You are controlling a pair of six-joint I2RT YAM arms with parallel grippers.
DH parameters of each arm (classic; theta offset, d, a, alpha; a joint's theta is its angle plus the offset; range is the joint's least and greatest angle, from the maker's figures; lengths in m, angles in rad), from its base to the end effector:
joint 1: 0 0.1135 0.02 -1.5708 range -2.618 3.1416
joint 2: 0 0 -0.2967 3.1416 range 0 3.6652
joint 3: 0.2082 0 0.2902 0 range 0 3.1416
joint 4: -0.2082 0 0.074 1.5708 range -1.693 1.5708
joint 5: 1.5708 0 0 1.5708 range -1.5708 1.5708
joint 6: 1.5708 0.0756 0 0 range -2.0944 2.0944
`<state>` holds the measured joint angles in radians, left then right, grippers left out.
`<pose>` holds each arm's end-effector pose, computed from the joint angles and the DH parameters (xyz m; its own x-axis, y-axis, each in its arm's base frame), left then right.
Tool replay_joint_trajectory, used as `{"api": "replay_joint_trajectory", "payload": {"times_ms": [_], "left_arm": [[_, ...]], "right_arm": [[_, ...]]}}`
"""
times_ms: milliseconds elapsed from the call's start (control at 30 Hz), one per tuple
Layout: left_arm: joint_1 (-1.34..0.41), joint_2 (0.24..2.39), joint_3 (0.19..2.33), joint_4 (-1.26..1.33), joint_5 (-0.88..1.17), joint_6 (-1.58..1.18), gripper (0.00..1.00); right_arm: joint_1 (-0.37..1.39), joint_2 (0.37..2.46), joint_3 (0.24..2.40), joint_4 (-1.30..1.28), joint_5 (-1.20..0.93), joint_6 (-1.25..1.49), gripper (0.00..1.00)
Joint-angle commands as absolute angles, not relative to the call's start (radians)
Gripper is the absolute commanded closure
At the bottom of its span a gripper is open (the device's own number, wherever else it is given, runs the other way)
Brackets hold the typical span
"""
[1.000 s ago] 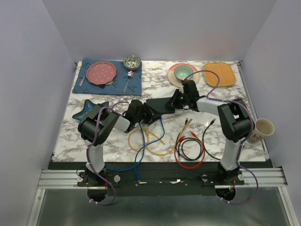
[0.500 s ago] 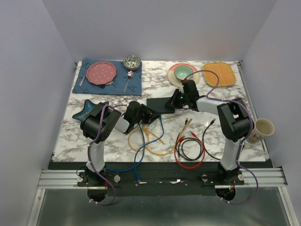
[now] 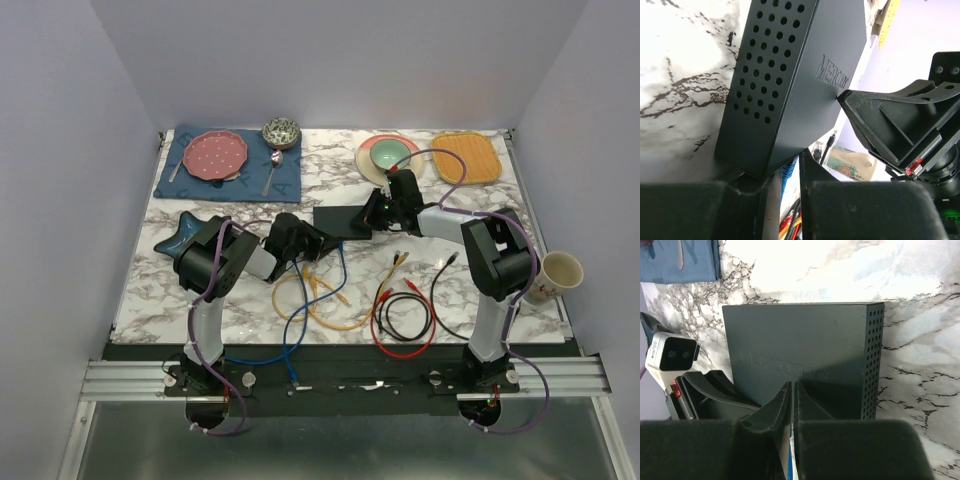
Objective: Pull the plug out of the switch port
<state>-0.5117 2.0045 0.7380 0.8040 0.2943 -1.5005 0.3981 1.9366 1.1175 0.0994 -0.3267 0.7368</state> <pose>0.3537 -0.2238 0.0645 -0.7206 -0.6902 0.0662 -0.3393 0.2676 -0.9018 0.4269 0.2059 0.1281 -0.8462 0.3345 -0.4148 -0.0284 0.7490 0.6620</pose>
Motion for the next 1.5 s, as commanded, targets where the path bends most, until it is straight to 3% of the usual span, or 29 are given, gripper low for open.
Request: {"api": "replay_joint_trajectory", "payload": {"times_ms": [0, 300, 967, 1467], "left_arm": [[-0.503, 2.066, 0.724, 0.710, 0.238, -1.488, 0.88], [-0.495, 2.071, 0.715, 0.732, 0.245, -1.493, 1.00], [-0.497, 2.048, 0.675, 0.701, 0.299, -1.447, 1.00], [-0.500, 1.902, 0.621, 0.592, 0.347, -1.293, 1.00]], "right_arm": [[0.400, 1.982, 1.101, 0.040, -0.305, 0.724, 0.86], [0.448, 1.861, 0.989, 0.098, -0.305, 0.733, 0.86], [0.474, 1.965, 1.072, 0.043, -0.302, 0.753, 0.86], [0.472, 1.939, 1.086, 0.034, -0.275, 0.733, 0.86]]}}
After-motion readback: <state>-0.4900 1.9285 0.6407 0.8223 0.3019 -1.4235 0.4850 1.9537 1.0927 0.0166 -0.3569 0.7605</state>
